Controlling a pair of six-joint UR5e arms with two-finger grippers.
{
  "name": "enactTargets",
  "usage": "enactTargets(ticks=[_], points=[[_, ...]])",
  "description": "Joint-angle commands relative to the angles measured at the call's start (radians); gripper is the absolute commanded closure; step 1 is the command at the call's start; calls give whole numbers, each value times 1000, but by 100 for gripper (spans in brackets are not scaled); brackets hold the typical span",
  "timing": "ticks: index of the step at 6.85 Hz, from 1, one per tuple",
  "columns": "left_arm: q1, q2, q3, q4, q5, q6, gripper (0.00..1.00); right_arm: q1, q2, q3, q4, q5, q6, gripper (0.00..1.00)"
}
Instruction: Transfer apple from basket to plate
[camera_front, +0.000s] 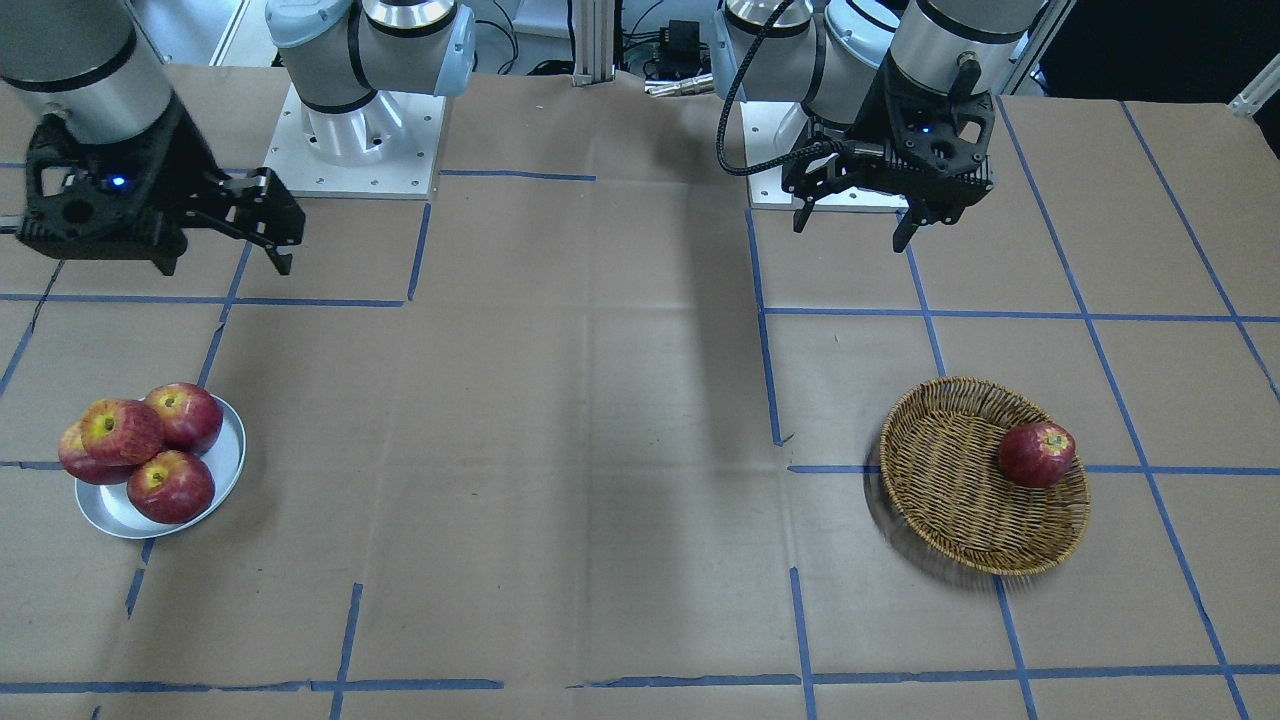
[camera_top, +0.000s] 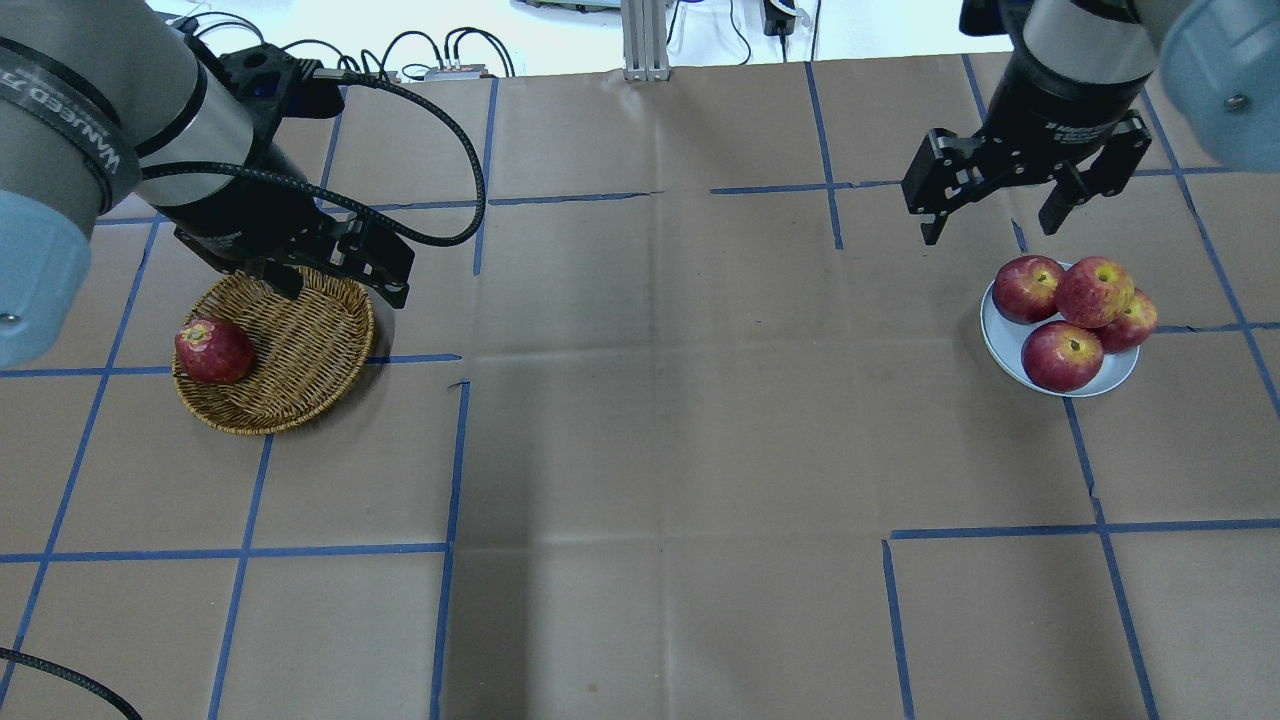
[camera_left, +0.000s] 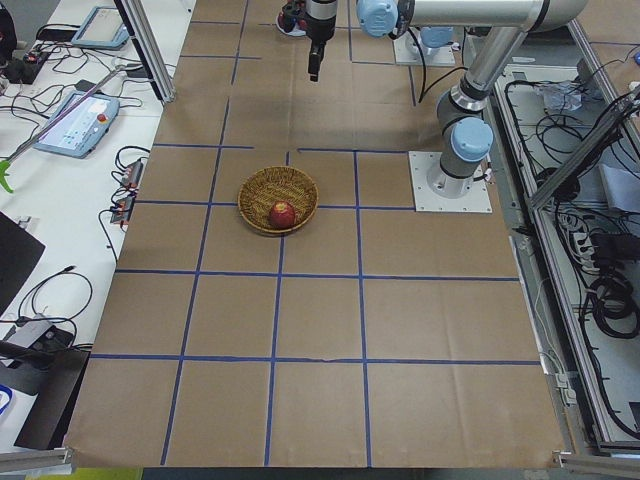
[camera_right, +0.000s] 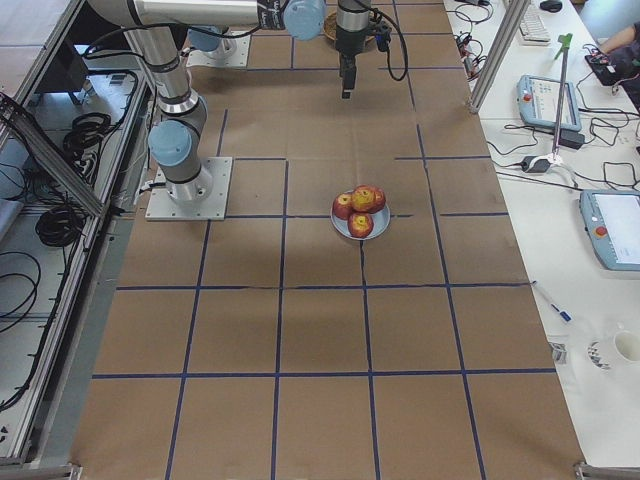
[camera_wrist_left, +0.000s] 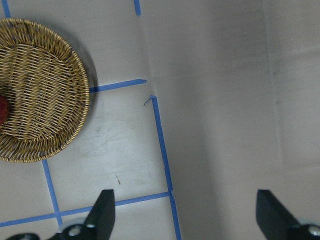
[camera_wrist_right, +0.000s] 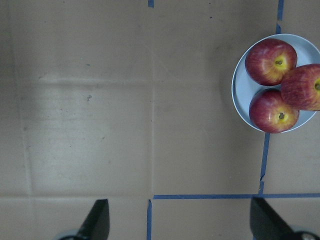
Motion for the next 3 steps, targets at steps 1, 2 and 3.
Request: enactTargets(ticks=[1, 2, 3], points=[[0, 2, 1, -5, 5, 0, 1, 32, -13, 15, 13, -4, 59, 0], [-2, 2, 1, -5, 5, 0, 1, 30, -10, 15, 10, -3, 62, 0], [-9, 8, 1, -7, 9, 0, 1, 30, -10, 15, 7, -1, 60, 0]])
